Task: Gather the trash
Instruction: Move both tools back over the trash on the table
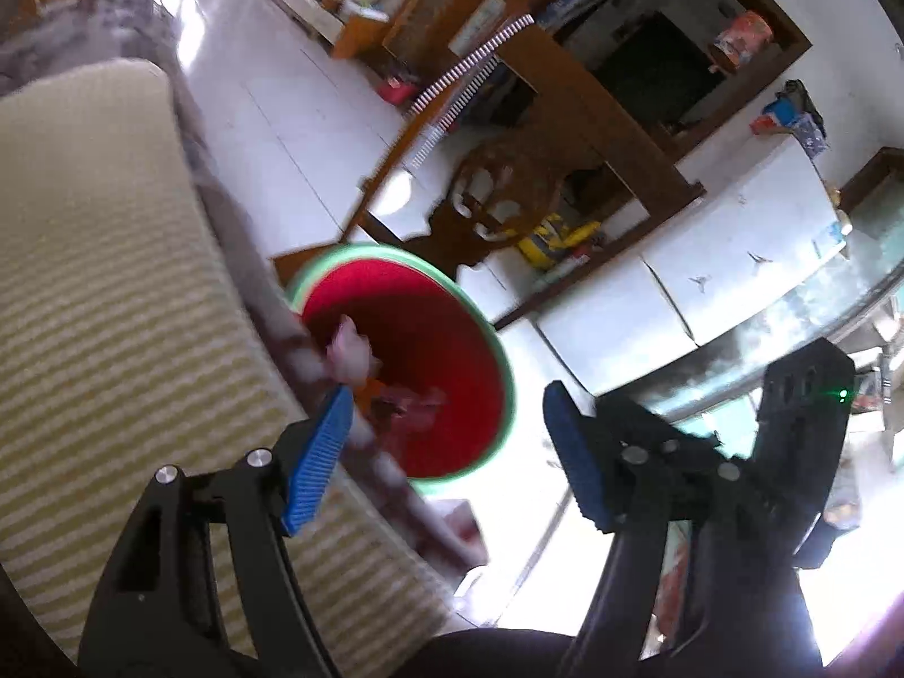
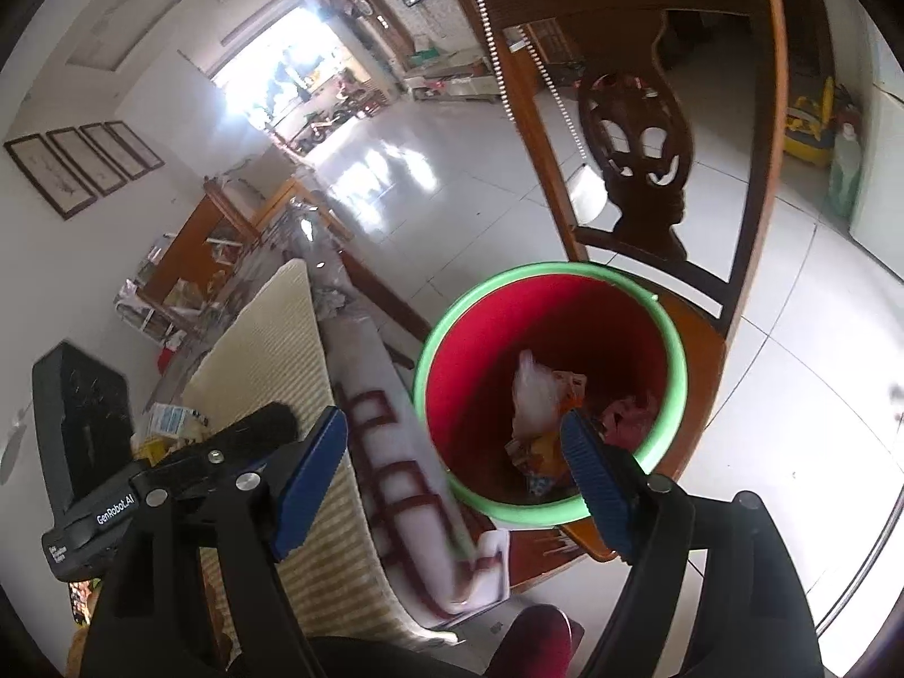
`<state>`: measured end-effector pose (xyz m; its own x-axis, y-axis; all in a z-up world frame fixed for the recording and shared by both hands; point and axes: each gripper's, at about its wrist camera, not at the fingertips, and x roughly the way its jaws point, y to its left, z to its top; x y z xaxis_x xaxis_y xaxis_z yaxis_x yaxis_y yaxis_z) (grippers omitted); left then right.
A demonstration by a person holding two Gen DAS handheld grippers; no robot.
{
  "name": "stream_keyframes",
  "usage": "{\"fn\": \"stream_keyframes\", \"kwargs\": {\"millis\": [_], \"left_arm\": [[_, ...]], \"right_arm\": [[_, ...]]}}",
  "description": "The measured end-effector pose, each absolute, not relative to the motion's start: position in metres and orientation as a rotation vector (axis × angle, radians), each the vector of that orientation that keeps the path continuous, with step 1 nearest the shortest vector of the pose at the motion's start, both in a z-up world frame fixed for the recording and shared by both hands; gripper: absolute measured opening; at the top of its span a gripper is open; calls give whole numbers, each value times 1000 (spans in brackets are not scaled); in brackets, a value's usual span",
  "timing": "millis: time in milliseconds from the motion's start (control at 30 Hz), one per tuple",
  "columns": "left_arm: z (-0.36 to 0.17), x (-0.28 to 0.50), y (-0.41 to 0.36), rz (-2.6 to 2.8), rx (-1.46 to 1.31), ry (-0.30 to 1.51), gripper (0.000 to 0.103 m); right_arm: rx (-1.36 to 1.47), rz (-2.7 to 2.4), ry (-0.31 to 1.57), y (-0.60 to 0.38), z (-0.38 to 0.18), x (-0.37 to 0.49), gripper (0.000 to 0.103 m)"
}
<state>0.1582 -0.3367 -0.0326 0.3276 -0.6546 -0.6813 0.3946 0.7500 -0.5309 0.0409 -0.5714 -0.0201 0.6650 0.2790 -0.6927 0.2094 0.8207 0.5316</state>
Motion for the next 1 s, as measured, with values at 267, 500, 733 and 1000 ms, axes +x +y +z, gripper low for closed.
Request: {"fn": "stream_keyframes", "kwargs": {"millis": [267, 500, 733, 1000], "left_arm": [[-18, 126, -254, -417, -229, 919, 67], [-18, 87, -132, -98, -212, 875, 71], [-28, 71, 4, 232, -341, 881, 72], [-68, 89, 92, 424, -492, 983, 72]], "right_arm": [[597, 143, 846, -533, -1, 45, 76], [503, 336, 866, -452, 19, 51, 77], [403, 412, 870, -398, 24, 48, 82], [415, 401, 868, -400, 21, 49, 82]]}}
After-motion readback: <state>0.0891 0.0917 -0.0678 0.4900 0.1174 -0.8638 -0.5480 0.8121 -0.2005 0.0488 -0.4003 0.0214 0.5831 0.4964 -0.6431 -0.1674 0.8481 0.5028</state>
